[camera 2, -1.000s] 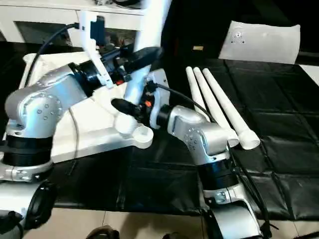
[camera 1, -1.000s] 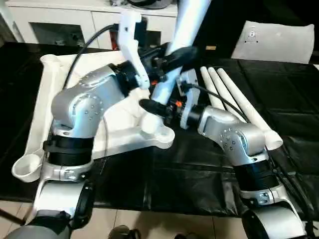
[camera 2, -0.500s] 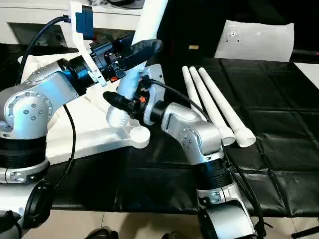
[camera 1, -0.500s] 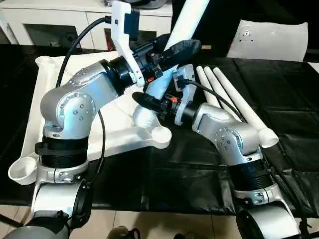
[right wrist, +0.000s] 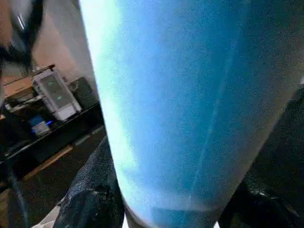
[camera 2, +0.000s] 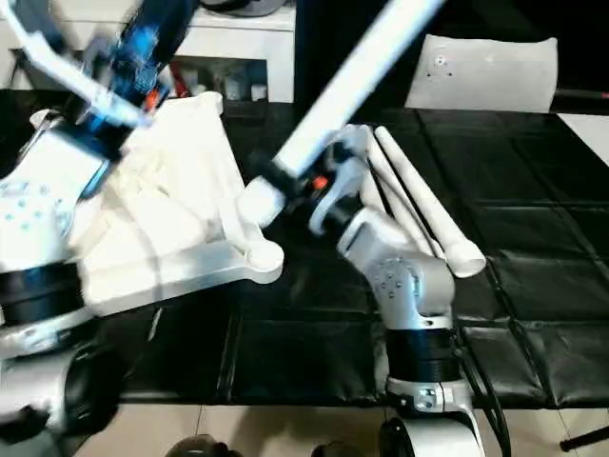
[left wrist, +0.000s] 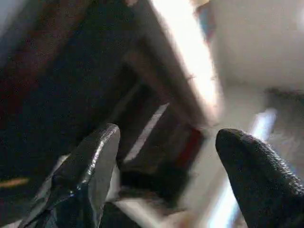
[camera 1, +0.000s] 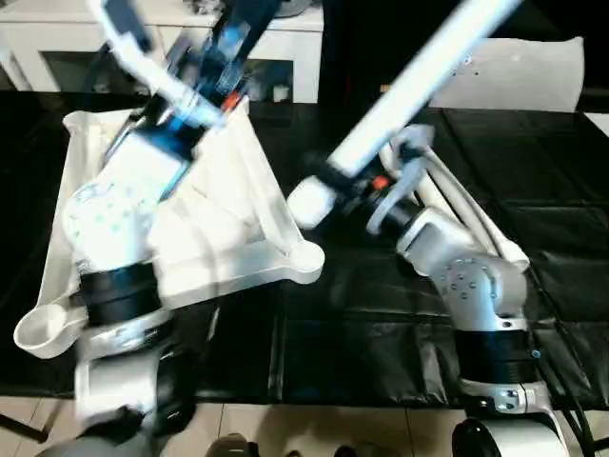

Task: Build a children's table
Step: Pick table leg

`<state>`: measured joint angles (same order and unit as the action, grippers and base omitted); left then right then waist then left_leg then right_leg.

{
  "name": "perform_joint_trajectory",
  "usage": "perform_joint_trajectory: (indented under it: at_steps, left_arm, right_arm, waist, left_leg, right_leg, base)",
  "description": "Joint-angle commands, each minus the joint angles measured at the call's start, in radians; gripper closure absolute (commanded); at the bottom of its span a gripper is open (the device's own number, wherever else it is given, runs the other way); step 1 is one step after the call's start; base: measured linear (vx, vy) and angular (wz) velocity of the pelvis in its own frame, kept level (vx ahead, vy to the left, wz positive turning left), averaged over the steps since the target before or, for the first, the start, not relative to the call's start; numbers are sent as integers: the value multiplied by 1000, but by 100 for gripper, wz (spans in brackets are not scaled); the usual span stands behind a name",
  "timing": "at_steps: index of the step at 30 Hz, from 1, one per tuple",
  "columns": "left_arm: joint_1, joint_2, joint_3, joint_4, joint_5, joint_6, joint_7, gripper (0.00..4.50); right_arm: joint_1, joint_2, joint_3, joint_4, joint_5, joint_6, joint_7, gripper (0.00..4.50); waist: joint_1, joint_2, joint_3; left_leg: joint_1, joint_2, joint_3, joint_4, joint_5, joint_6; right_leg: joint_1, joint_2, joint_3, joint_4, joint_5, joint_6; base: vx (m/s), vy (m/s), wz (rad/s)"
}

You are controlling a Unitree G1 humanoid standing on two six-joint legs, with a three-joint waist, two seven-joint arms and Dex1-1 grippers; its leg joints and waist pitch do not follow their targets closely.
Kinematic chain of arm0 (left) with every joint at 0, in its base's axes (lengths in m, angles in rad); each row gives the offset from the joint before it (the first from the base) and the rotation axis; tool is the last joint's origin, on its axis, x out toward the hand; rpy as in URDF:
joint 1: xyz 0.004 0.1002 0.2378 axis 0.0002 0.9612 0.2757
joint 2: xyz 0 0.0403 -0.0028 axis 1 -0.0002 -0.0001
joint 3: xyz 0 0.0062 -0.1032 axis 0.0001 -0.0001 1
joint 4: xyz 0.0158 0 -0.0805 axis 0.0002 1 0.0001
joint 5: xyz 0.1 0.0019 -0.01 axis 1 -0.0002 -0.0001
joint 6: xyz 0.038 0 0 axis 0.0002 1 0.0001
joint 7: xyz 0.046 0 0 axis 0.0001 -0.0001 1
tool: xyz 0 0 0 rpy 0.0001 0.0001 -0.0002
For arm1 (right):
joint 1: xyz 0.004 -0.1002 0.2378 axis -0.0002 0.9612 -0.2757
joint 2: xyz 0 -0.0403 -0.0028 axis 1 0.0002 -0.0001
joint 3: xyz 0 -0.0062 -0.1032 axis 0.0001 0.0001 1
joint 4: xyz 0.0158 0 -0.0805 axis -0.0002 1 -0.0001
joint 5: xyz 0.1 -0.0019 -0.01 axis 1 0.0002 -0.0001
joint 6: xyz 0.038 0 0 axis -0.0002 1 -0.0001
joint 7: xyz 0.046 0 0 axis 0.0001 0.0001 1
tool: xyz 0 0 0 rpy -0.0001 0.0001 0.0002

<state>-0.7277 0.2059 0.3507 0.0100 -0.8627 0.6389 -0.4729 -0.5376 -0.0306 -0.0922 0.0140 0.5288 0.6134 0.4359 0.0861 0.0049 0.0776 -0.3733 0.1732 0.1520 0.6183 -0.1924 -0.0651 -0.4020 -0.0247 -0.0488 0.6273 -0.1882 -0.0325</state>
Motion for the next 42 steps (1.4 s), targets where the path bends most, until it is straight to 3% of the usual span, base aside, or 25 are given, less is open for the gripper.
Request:
perform_joint_trajectory:
  at_steps: [1, 2, 3, 5, 8, 9, 10, 11, 12, 13, 14, 17, 18, 26, 28, 29, 32, 33, 36, 37, 42]
  left_arm:
    - [63, 55, -72, -37, 109, -8, 12, 74]
    - [63, 55, -72, -37, 109, -8, 12, 74]
    - [92, 75, -100, -53, 140, -12, 3, 74]
    - [169, 133, -178, -94, 211, -8, -15, 74]
    - [263, 191, -272, -135, 305, -25, -48, 74]
    - [291, 193, -290, -142, 315, -29, -54, 74]
    - [325, 213, -330, -147, 353, -52, -66, 74]
    - [345, 223, -351, -146, 370, -63, -77, 74]
    - [373, 237, -377, -139, 397, -83, -92, 74]
    - [399, 260, -406, -133, 433, -110, -110, 74]
    - [428, 286, -438, -127, 468, -134, -129, 74]
    - [437, 295, -456, -127, 483, -139, -132, 74]
    - [455, 307, -481, -122, 502, -155, -157, 74]
    - [455, 394, -557, -51, 581, -207, -271, 74]
    - [435, 398, -569, -18, 603, -216, -277, 101]
    - [421, 402, -574, 12, 615, -229, -286, 108]
    - [375, 409, -591, 111, 642, -255, -332, 121]
    - [368, 407, -593, 122, 640, -256, -344, 136]
    - [361, 404, -594, 137, 637, -249, -352, 152]
    - [354, 405, -605, 154, 644, -247, -370, 169]
    - [334, 401, -628, 204, 680, -288, -406, 205]
  right_arm:
    - [23, -36, 13, -21, -64, -16, -31, 261]
    - [23, -36, 13, -21, -64, -16, -31, 261]
    - [32, -43, 16, -31, -66, -3, -37, 261]
    - [50, -57, 14, -53, -83, 17, -68, 261]
    - [77, -85, 22, -76, -116, 13, -91, 261]
    - [88, -89, 21, -80, -120, 9, -95, 261]
    - [101, -94, 35, -87, -141, -2, -103, 261]
    - [108, -93, 40, -93, -147, -3, -109, 261]
    - [119, -88, 49, -99, -162, -11, -120, 261]
    - [129, -80, 58, -99, -172, -24, -129, 261]
    - [145, -71, 72, -97, -187, -37, -143, 261]
    - [155, -74, 82, -99, -196, -37, -147, 261]
    - [178, -73, 100, -123, -206, -35, -152, 261]
    - [204, -66, 125, -122, -214, -82, -120, 261]
    - [200, -75, 130, -115, -220, -92, -110, 261]
    - [198, -77, 134, -113, -221, -90, -107, 261]
    - [189, -79, 141, -110, -224, -89, -100, 261]
    - [186, -82, 141, -107, -226, -89, -99, 261]
    - [184, -86, 143, -105, -230, -93, -96, 261]
    - [181, -89, 144, -104, -232, -96, -94, 261]
    - [180, -95, 147, -112, -227, -89, -77, 261]
  waist:
    - [-2, 8, -83]
    - [-2, 8, -83]
    - [-5, 0, -82]
    - [-3, 10, -82]
    - [-4, 6, -79]
    - [-4, 10, -78]
    - [-6, -4, -76]
    - [-5, 6, -75]
    - [-5, 9, -75]
    - [-8, 5, -73]
    - [-7, 18, -74]
    - [-16, 12, -74]
    - [-12, 17, -74]
    - [-14, 18, -72]
    - [-15, 19, -73]
    - [-13, 15, -72]
    - [-13, 18, -73]
    - [-14, 22, -73]
    - [-14, 19, -76]
    - [-16, 23, -78]
    - [-16, 19, -78]
  left_leg:
    - [11, 47, -11, -76, -105, -43]
    - [11, 47, -11, -76, -105, -43]
    - [12, 47, -8, -75, -105, -42]
    - [14, 49, -9, -76, -107, -42]
    - [12, 48, -8, -78, -122, -43]
    - [12, 47, -8, -78, -126, -44]
    - [9, 48, -8, -80, -136, -41]
    - [11, 45, -7, -80, -143, -43]
    - [12, 45, -8, -80, -150, -43]
    - [10, 43, -8, -81, -163, -42]
    - [9, 44, -13, -84, -172, -43]
    - [15, 44, -12, -84, -196, -48]
    - [15, 45, -14, -85, -196, -46]
    - [16, 44, -13, -86, -213, -46]
    - [18, 45, -14, -87, -218, -49]
    - [18, 43, -13, -86, -212, -46]
    - [21, 43, -13, -86, -215, -48]
    - [20, 43, -14, -86, -214, -49]
    - [17, 47, -14, -85, -191, -53]
    - [17, 45, -13, -83, -187, -54]
    - [14, 45, -13, -82, -178, -43]
  right_leg:
    - [57, -98, 56, -76, -211, -100]
    - [57, -98, 56, -76, -211, -100]
    - [55, -97, 57, -79, -202, -102]
    - [52, -99, 58, -75, -198, -106]
    - [53, -100, 59, -77, -224, -103]
    - [52, -99, 59, -78, -236, -101]
    - [53, -100, 60, -85, -259, -92]
    - [51, -100, 61, -83, -278, -88]
    - [48, -100, 61, -86, -290, -83]
    - [49, -99, 62, -90, -312, -77]
    - [48, -102, 62, -91, -331, -70]
    - [46, -99, 61, -91, -333, -83]
    - [44, -99, 61, -93, -330, -84]
    - [43, -99, 64, -89, -290, -106]
    - [44, -100, 64, -86, -296, -106]
    - [44, -100, 64, -89, -304, -104]
    - [43, -100, 64, -90, -311, -103]
    - [44, -101, 65, -88, -305, -105]
    - [48, -103, 65, -80, -242, -129]
    - [50, -101, 64, -78, -213, -140]
    - [54, -105, 66, -81, -223, -139]
  base:
    - [0, 0, 0]
    - [0, 0, 0]
    - [0, 0, 0]
    - [0, 0, 0]
    - [0, 0, 0]
    - [0, 0, 0]
    - [0, 0, 0]
    - [0, 0, 0]
    - [0, 0, 0]
    - [0, 0, 0]
    - [0, 0, 0]
    - [0, 0, 0]
    - [0, 0, 0]
    - [0, 0, 0]
    - [0, 0, 0]
    - [0, 0, 0]
    - [0, 0, 0]
    - [0, 0, 0]
    - [0, 0, 0]
    - [0, 0, 0]
    - [0, 0, 0]
